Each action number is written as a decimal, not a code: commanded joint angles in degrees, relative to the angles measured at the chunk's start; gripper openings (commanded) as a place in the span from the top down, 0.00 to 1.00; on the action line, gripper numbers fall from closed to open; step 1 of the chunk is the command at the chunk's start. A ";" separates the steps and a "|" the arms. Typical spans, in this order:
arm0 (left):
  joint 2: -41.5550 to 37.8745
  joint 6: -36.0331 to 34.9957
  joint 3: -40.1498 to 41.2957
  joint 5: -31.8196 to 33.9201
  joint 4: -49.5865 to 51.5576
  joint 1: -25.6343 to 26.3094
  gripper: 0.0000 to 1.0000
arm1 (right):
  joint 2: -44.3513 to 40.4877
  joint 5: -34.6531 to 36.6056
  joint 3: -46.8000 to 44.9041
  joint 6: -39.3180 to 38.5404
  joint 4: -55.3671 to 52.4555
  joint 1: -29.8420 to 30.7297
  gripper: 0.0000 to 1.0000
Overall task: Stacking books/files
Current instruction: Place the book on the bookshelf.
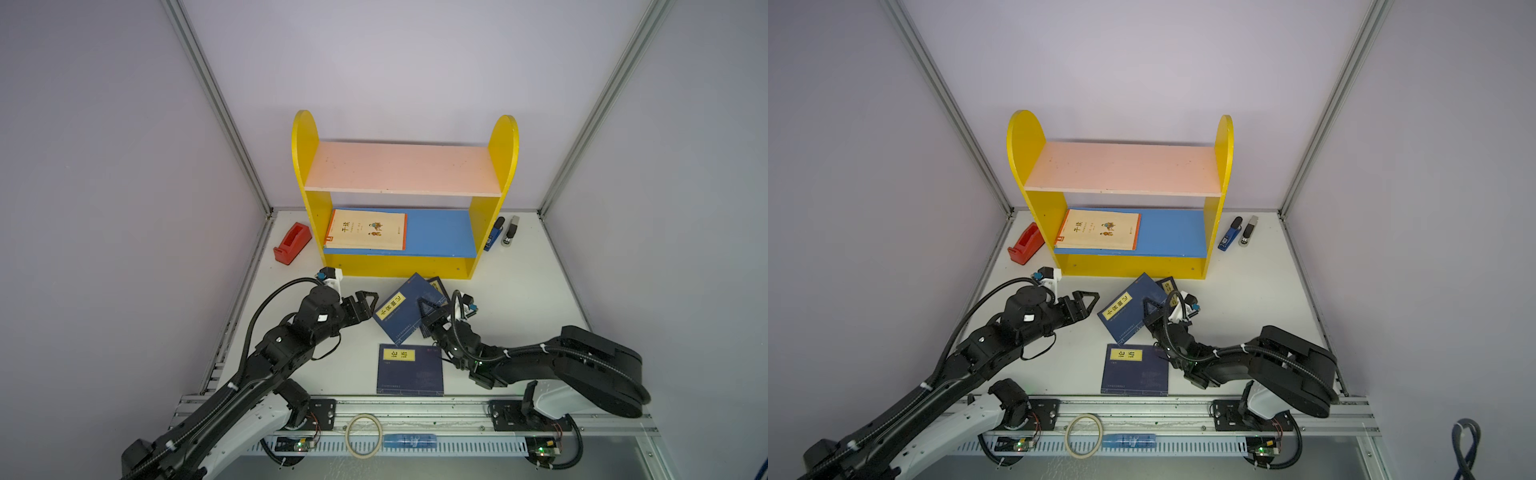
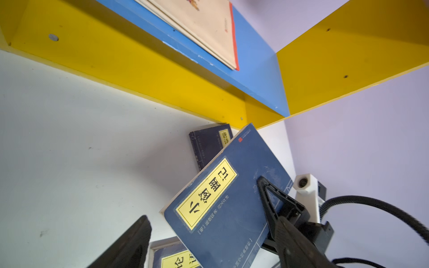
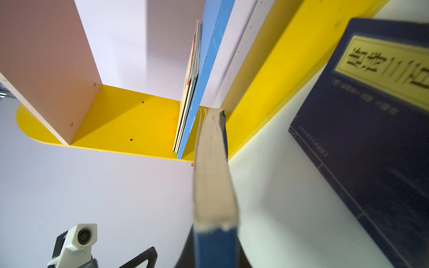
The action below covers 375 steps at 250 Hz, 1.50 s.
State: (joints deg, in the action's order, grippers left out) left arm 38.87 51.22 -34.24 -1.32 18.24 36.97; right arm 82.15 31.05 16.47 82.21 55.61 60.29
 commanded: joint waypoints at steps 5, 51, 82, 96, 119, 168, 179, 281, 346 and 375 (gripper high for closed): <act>-5.57 6.30 4.76 -4.28 -5.34 1.28 0.06 | -5.65 2.31 -3.93 -1.79 1.04 0.14 1.00; -7.42 9.10 8.88 -4.94 -14.11 5.84 0.04 | -17.99 2.97 -3.18 -1.58 -14.13 0.18 1.00; -7.38 7.93 8.99 1.24 -14.93 11.48 0.01 | -25.34 4.65 -4.65 -1.56 -19.03 0.18 1.00; -7.09 7.10 9.19 3.79 -16.24 14.01 0.00 | -28.43 5.95 -6.38 -1.41 -19.07 0.13 1.00; -5.74 6.88 9.49 6.96 -18.56 16.98 0.00 | -33.97 7.26 -8.18 -0.58 -21.93 0.18 1.00; -0.59 7.66 10.60 7.12 -27.64 20.14 0.00 | -44.14 7.23 -10.82 -0.05 -25.73 0.18 1.00; 1.29 7.99 10.68 6.84 -29.90 20.87 0.00 | -45.78 7.18 -11.60 0.35 -25.58 0.18 1.00; 18.95 10.20 9.08 6.57 -44.29 24.87 0.00 | -47.12 4.40 -12.56 -0.31 -22.03 0.14 1.00; 22.82 11.84 9.04 6.66 -45.47 24.86 0.00 | -43.33 1.88 -11.92 -2.44 -16.82 0.18 1.00; 23.79 12.64 9.27 6.84 -47.66 24.79 0.00 | -42.64 1.14 -11.62 -3.42 -15.55 0.16 1.00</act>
State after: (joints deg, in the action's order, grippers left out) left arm 61.95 62.83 -24.80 4.97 -25.30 61.82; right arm 39.05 33.95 4.29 80.53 34.76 60.42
